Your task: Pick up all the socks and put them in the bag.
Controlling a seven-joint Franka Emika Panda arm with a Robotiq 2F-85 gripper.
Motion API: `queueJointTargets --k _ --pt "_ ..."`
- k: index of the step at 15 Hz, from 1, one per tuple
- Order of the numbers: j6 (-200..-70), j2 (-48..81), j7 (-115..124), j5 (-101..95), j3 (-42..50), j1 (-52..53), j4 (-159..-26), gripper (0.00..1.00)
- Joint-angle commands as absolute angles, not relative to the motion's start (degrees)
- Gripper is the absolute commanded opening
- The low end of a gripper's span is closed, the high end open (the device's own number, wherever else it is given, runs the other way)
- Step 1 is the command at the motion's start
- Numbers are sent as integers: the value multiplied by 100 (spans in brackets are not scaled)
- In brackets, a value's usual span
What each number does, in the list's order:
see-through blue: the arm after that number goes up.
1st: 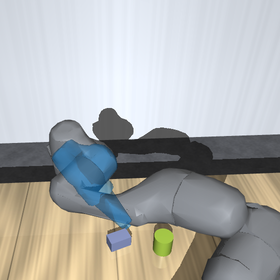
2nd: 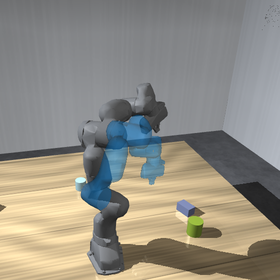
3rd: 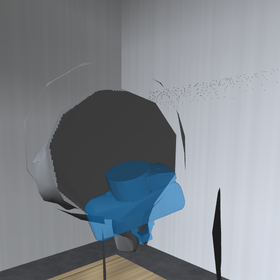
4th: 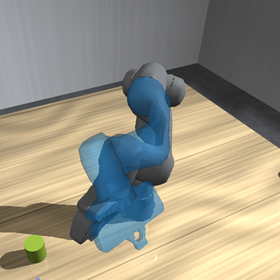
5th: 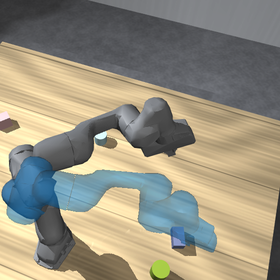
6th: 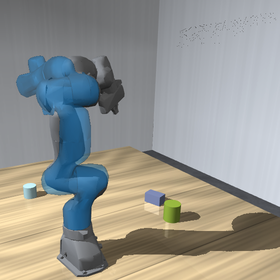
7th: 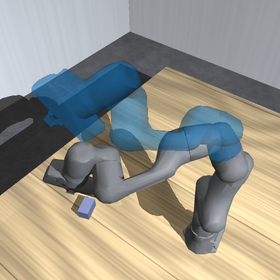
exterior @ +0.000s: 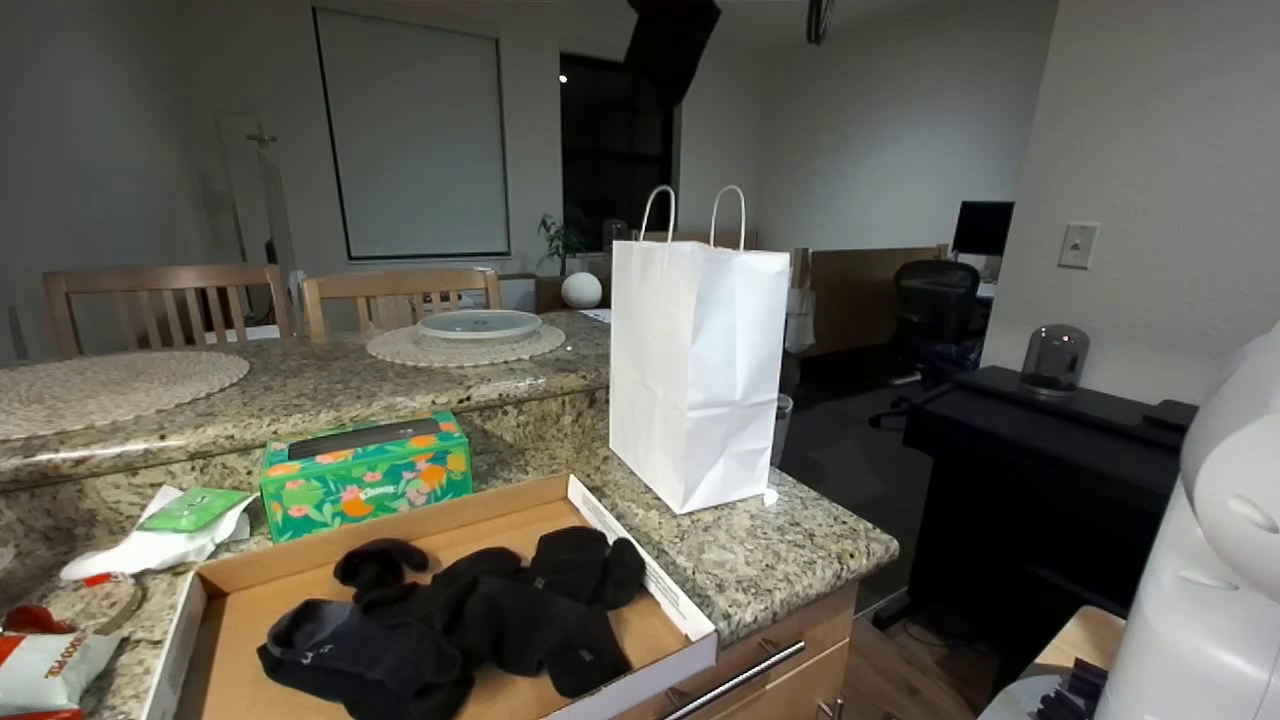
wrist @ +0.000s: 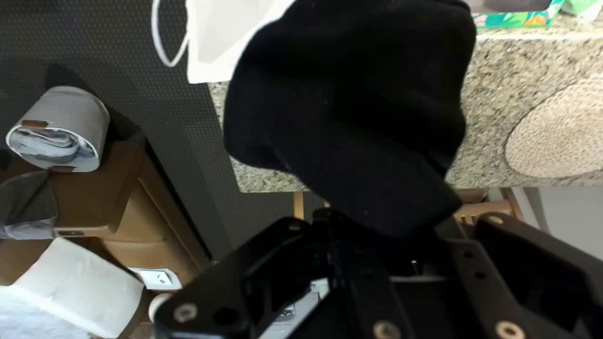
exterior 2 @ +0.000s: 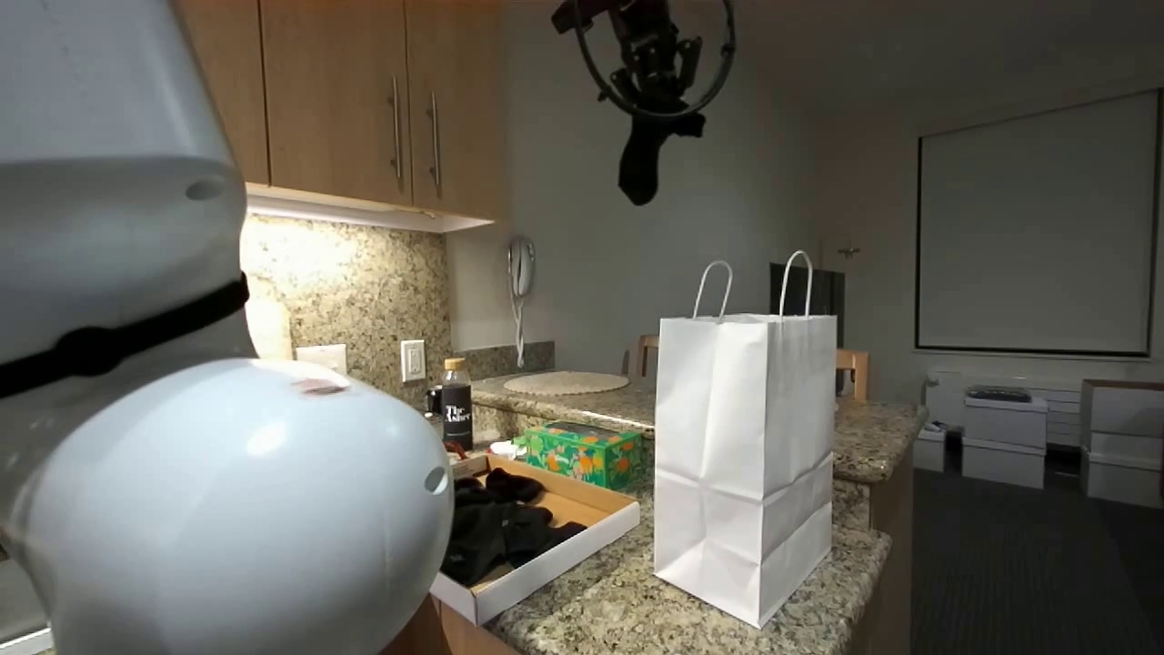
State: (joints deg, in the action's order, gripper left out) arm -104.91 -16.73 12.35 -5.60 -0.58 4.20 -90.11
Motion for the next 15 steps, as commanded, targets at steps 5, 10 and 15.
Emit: queueJointTargets --k 5,10,15 --pt "-10487 -877 -904 542 1259 -286 -8688 11" --pt "-10275 -187 -1138 473 1038 -334 -8231 11" --pt "-10227 -138 -1047 348 854 -207 -7781 11"
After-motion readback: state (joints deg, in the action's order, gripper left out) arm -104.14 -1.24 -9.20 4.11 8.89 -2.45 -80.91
